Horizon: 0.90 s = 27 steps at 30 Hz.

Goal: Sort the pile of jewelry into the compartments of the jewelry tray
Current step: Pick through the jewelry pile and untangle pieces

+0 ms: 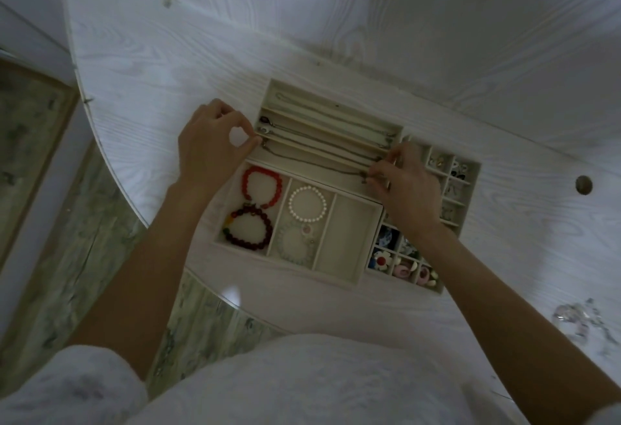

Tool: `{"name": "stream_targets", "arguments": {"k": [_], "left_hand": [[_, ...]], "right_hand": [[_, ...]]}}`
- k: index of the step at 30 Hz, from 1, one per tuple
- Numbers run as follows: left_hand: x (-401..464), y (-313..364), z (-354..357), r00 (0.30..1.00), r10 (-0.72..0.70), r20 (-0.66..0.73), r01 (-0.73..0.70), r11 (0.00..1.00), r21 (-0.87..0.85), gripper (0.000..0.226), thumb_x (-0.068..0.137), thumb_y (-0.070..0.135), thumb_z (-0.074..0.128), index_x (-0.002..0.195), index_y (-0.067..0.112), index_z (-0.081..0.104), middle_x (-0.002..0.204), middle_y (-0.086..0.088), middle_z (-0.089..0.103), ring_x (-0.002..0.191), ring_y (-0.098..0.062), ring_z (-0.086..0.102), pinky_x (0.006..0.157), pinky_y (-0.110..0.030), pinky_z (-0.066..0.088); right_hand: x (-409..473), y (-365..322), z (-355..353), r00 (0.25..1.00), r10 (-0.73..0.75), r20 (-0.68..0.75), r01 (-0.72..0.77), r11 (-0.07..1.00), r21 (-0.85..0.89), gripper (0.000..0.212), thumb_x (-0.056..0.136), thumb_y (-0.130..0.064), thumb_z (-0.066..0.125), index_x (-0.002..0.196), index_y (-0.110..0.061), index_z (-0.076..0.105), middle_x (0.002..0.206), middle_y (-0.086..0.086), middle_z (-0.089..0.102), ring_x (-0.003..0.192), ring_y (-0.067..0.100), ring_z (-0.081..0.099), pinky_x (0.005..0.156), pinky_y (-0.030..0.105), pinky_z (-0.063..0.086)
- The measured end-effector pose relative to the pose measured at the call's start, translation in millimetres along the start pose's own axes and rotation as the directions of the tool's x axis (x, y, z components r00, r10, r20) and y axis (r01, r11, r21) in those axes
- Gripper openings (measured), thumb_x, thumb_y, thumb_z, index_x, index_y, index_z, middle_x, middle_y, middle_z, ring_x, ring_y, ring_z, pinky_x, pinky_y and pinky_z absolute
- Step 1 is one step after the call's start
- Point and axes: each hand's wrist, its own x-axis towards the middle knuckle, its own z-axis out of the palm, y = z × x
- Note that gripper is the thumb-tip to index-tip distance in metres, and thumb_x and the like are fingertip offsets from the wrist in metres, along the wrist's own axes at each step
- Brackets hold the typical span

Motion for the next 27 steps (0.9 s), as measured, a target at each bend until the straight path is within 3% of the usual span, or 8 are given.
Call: {"name": "stream_targets", "arguments": {"k": [2,6,13,20,27], "left_hand": [[7.2,3.9,4.1,0.998,-0.025,0.052,0.026,0.999,-0.021,0.024,0.074,0.032,0.077,0.087,0.015,0.065,0.095,-0.005,0.058,0.087,-0.02,0.052,0.064,-0.028,0.036],[15.8,11.7,14.7,0.984,-0.033,0.175,0.026,0.999,0.038,0.041,0.067,0.024,0.078,0.101,0.011,0.06,0.101,-0.01,0.057,0.092,-0.029,0.051,0.071,-0.032,0.035],[9.7,10.3,23.1,0.986,-0.134,0.103,0.14,0.989,-0.052,0.04,0.069,0.019,0.073,0.107,0.017,0.059,0.094,-0.006,0.054,0.086,-0.021,0.05,0.072,-0.029,0.031],[4.4,3.6,27.0,0.977,-0.198,0.075,0.204,0.974,-0.094,0.039,0.07,0.021,0.074,0.103,0.015,0.055,0.092,-0.001,0.05,0.084,-0.018,0.048,0.07,-0.029,0.034],[0.1,-1.2,29.3,0.975,-0.212,0.07,0.22,0.967,-0.13,0.041,0.071,0.025,0.076,0.105,0.015,0.056,0.095,-0.002,0.052,0.087,-0.016,0.048,0.071,-0.029,0.036]], "right_hand": [[6.1,-6.1,4.7,0.997,-0.072,0.021,0.073,0.997,-0.038,0.007,0.072,-0.012,0.078,0.071,-0.013,0.071,0.085,0.011,0.054,0.068,0.022,0.054,0.042,0.018,0.032],[15.1,-13.9,13.4,0.979,-0.184,0.088,0.198,0.964,-0.179,0.016,0.064,-0.008,0.083,0.059,-0.013,0.068,0.07,0.006,0.049,0.059,0.02,0.049,0.049,0.019,0.022],[11.6,-10.7,20.9,0.97,-0.08,0.23,0.157,0.928,-0.337,0.025,0.053,-0.007,0.087,0.053,-0.016,0.064,0.063,0.0,0.051,0.047,0.012,0.047,0.043,0.016,0.017],[6.8,-8.3,21.3,0.968,0.027,0.249,0.071,0.924,-0.376,0.026,0.052,-0.004,0.087,0.052,-0.015,0.063,0.064,0.0,0.053,0.037,0.011,0.04,0.051,0.011,-0.002],[2.5,-6.4,19.4,0.955,0.133,0.264,-0.002,0.896,-0.444,0.026,0.057,-0.01,0.087,0.049,-0.018,0.064,0.064,0.001,0.057,0.033,0.011,0.041,0.052,0.011,-0.001]]}}
